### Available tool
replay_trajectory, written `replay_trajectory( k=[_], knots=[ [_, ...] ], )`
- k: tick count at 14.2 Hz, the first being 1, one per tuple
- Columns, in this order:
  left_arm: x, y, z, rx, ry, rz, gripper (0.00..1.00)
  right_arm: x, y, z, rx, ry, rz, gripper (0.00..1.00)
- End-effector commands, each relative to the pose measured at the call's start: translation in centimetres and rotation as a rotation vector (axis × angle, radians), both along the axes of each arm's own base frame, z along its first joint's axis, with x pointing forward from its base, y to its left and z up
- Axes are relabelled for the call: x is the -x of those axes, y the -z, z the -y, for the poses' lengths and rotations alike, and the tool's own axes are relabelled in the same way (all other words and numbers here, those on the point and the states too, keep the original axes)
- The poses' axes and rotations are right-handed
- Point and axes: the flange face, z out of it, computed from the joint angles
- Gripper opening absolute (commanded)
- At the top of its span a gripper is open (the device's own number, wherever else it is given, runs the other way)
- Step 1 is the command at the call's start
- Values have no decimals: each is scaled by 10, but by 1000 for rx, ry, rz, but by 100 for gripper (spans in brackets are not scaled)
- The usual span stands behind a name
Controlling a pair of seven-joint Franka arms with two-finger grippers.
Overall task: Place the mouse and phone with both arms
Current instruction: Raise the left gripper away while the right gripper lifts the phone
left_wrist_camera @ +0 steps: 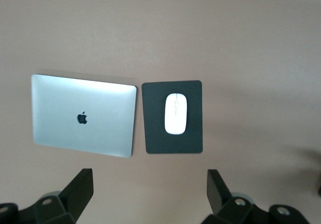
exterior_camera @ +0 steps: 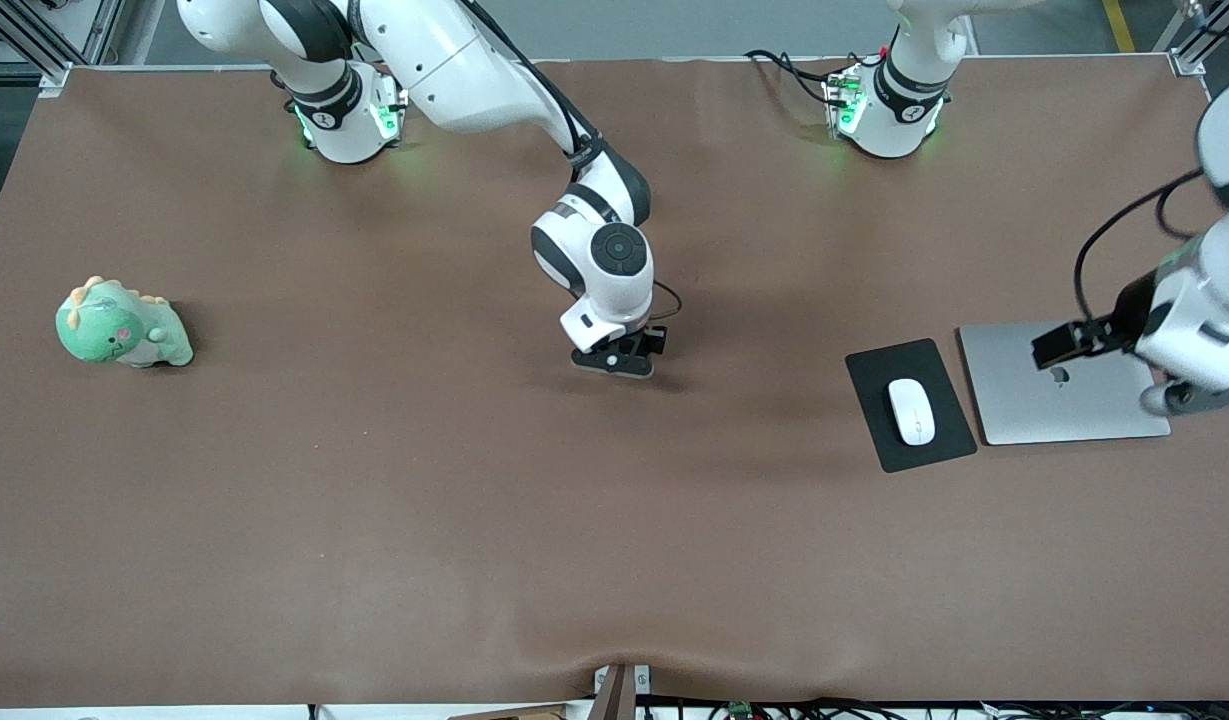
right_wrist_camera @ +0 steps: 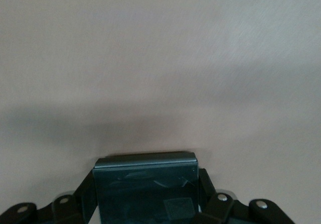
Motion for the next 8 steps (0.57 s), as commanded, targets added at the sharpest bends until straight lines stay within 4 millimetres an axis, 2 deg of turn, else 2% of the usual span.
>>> replay_trajectory(
  k=[1,2,3,4,5,8],
  knots=[
    [36,-44,6,-13,53,18,100,-33,-70,35,46,-30,24,7],
    [46,-54,13,-14,88,28,100,-47,-98,53,45,-45,28,8],
    [50,-55,23,-15,117,29,100,-63,-125,79,37,-31,25,8],
    [55,-60,15,-18,117,28,100,-73,-149,101,30,-33,23,9],
    [61,-59,15,-19,120,22,100,-79,-166,122,28,-57,16,10],
    [82,-63,25,-25,140,19,100,-102,-213,205,19,-75,-13,10]
  ],
)
